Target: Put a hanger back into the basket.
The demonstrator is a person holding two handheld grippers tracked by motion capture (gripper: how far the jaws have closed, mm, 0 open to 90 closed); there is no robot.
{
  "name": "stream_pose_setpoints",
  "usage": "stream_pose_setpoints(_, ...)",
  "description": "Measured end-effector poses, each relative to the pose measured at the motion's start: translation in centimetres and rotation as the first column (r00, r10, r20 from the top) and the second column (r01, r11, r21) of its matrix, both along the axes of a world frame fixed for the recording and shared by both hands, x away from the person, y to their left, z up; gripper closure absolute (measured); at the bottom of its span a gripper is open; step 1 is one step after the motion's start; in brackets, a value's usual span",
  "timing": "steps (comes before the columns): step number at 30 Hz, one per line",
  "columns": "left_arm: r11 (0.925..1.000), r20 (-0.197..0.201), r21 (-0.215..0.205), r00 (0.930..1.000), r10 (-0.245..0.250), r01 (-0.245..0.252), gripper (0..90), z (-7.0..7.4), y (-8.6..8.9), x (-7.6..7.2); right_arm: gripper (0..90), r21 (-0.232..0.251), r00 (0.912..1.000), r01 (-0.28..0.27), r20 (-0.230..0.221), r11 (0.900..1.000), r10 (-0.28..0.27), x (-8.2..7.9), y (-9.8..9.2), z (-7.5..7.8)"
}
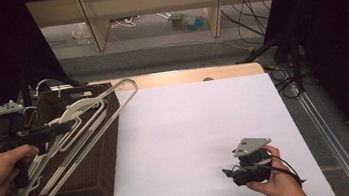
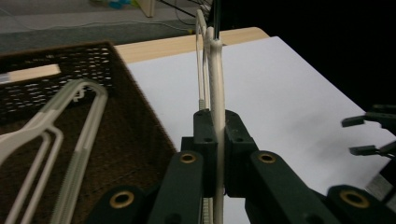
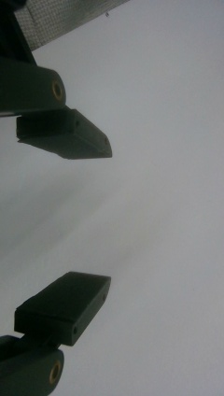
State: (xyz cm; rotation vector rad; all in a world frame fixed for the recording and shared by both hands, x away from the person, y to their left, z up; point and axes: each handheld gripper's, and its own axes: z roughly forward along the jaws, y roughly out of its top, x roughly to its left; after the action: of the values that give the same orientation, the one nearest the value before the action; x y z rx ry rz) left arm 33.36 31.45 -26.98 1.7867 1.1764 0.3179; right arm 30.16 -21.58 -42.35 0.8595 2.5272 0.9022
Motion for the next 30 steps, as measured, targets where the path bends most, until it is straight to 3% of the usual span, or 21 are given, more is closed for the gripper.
stream_pose_setpoints(14,0.9924,-0.005,0.052,0.9937,0.112,-0.111,86.1,-0.7,5.7,1.8,32.8,-0.012,0.9996,0.008,-0.026,1.0,-0.008,0.0,0.0,0.0)
stream_pose_setpoints(23,0.99,0.002,0.114,0.9966,0.083,-0.082,86.1,-1.6,7.4,4.1,32.8,-0.018,0.9994,0.002,-0.035,1.0,-0.002,0.0,0.0,-0.1)
stream_pose_setpoints(30,0.9912,0.001,0.126,0.9992,0.039,-0.039,86.1,-3.4,7.5,5.7,32.8,-0.009,0.9998,0.009,-0.019,1.0,-0.009,0.0,0.1,-0.4)
